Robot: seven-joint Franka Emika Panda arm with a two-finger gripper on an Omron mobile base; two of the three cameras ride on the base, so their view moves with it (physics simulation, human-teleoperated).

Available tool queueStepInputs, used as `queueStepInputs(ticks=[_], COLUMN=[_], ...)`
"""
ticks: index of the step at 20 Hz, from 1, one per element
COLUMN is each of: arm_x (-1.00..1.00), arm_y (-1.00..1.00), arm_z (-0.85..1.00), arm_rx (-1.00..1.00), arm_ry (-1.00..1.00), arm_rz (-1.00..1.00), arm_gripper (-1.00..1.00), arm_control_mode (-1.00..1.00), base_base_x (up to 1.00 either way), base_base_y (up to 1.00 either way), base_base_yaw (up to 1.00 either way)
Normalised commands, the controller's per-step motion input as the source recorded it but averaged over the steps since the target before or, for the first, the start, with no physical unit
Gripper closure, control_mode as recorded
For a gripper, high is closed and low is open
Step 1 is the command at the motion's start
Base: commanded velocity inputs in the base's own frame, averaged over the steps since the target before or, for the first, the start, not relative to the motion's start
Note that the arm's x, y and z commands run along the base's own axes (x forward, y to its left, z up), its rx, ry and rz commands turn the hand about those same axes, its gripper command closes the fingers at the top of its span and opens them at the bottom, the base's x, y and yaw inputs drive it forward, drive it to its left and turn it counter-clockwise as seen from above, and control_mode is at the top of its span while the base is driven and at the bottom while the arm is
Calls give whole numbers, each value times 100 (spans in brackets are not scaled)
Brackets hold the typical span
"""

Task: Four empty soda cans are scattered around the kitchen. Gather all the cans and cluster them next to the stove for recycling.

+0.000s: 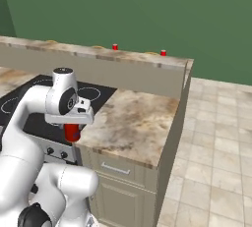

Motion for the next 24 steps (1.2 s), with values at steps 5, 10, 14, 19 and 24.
queueStepInputs(ticks=[5, 10, 14, 19, 24], arm_x=[0, 0, 35, 47, 53], arm_y=[0, 0, 0, 0, 0], arm_z=[0, 0, -4, -7, -9], arm_rx=[0, 0, -1, -2, -2], arm_ry=[0, 0, 0, 0, 0], arm_rz=[0, 0, -3, -1, 0], arm_gripper=[100, 100, 100, 100, 100], arm_control_mode=[100, 100, -100, -100, -100], base_base_x=[0, 9, 0, 0, 0], base_base_y=[0, 0, 0, 0, 0], base_base_yaw=[0, 0, 0, 0, 0])
